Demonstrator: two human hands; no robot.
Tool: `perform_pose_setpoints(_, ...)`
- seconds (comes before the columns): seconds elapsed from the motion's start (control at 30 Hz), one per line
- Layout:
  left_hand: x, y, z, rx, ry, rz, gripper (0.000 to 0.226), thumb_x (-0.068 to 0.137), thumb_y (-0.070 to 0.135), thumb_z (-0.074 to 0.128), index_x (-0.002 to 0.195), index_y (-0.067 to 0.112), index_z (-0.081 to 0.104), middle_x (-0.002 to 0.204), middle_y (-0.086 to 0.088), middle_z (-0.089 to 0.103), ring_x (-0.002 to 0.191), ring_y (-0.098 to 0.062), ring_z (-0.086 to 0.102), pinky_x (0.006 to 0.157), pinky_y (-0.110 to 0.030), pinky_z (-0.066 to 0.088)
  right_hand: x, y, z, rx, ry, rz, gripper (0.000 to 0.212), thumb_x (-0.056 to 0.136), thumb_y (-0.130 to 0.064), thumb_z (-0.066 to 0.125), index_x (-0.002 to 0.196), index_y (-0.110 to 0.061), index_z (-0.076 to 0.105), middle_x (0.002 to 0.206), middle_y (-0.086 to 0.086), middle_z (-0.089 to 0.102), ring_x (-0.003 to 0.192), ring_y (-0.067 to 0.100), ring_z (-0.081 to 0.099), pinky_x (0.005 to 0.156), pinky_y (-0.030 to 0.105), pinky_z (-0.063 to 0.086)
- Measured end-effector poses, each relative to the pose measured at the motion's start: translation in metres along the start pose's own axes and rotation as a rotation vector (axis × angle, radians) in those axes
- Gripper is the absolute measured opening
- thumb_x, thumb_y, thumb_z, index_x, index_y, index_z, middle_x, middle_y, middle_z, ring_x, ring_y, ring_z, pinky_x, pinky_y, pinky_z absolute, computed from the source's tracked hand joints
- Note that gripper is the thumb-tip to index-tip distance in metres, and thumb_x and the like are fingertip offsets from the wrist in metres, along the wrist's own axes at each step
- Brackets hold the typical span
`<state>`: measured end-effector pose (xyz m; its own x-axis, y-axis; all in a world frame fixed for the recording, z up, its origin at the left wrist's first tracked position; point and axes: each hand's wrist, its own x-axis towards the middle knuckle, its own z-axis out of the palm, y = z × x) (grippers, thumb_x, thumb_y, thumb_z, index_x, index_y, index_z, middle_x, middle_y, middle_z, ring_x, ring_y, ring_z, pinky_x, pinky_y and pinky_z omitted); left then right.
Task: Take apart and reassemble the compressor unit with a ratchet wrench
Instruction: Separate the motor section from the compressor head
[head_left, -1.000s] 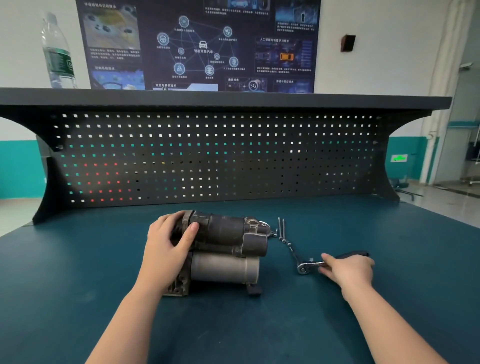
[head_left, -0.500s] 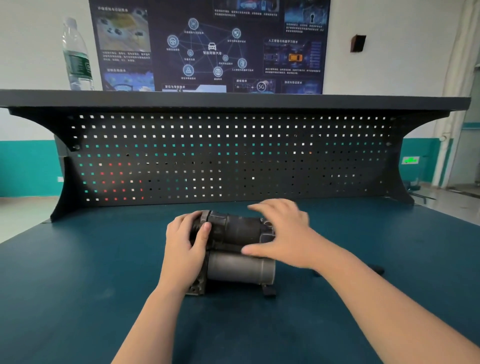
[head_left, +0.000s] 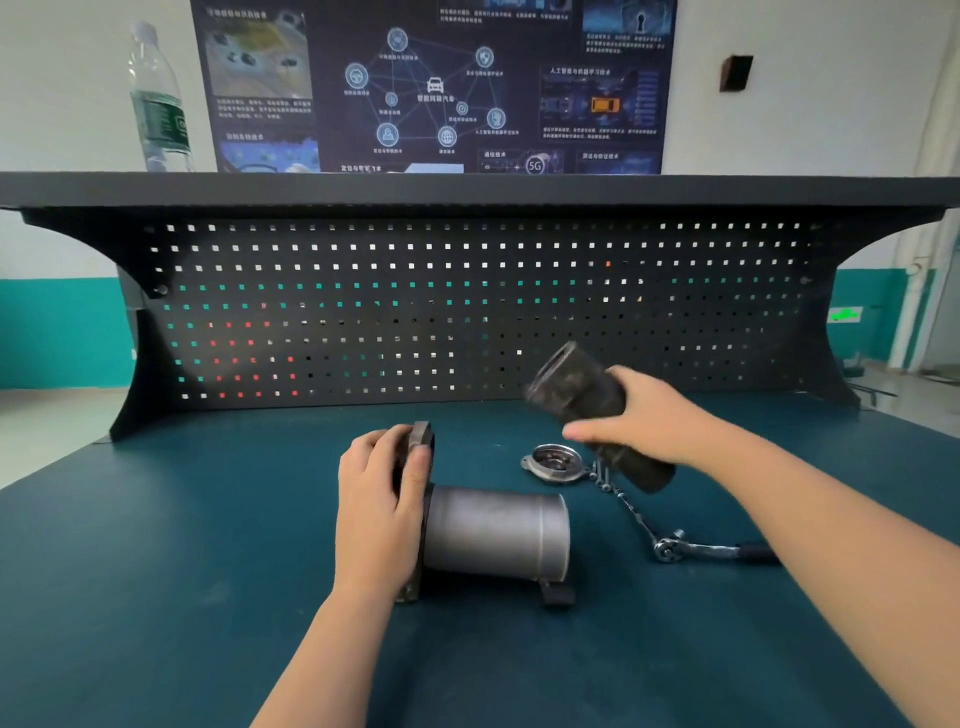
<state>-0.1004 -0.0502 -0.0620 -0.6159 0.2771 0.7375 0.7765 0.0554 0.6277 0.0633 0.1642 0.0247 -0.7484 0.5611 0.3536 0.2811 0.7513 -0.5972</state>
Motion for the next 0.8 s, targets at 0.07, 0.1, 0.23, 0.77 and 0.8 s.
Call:
perform_pose_setpoints(0.07,0.000,-0.001,0.002,0.031,0.010,-0.010,0.037,0.087,0.044,0.054,0.118,0.024,0.056,0.108,0.019,0.044,0.110,0.001,0.037,0.088,-0.012,0.026,0.021,0.012,-0.002,0.062,0.092,0.061,0.059,0.058,-0.060,0.077,0.098,-0.028,0.048,0.093,-0.012,0.061,0.080,0.003,0.060,0.060,0.021,0.043)
perform_pose_setpoints(0.1,0.000,-0.001,0.003,0.040,0.013,-0.007,0.037,0.084,0.042,0.058,0.117,0.025,0.057,0.107,0.019,0.044,0.110,0.001,0.037,0.088,-0.013,0.027,0.033,0.015,0.002,0.062,0.098,0.089,0.062,0.062,-0.058,0.077,0.104,-0.025,0.045,0.096,-0.009,0.060,0.082,0.006,0.060,0.061,0.023,0.045)
perform_pose_setpoints(0.23,0.000,-0.002,0.004,0.058,0.031,-0.002,0.038,0.084,0.039,0.059,0.117,0.021,0.058,0.108,0.016,0.046,0.110,0.000,0.038,0.089,-0.011,0.027,0.084,0.003,0.042,-0.093,-0.053,0.065,0.082,0.060,-0.059,0.078,0.119,-0.021,0.037,0.107,0.000,0.058,0.093,0.019,0.061,0.081,0.038,0.052)
perform_pose_setpoints(0.77,-0.001,-0.007,0.007,0.036,0.074,0.020,0.034,0.079,0.027,0.067,0.113,0.023,0.061,0.107,0.016,0.049,0.109,-0.006,0.045,0.091,-0.012,0.031,0.164,0.010,0.153,-0.591,-0.504,-0.070,0.086,0.070,-0.053,0.076,0.133,-0.014,0.032,0.133,0.013,0.050,0.115,0.032,0.049,0.092,0.042,0.044)
perform_pose_setpoints(0.8,-0.001,-0.007,0.006,0.034,0.070,0.021,0.035,0.078,0.027,0.066,0.113,0.023,0.061,0.107,0.016,0.049,0.109,-0.006,0.045,0.091,-0.012,0.031,0.157,0.007,0.150,-0.542,-0.485,-0.076,0.088,0.070,-0.054,0.075,0.137,-0.017,0.030,0.137,0.012,0.046,0.120,0.031,0.047,0.098,0.043,0.041)
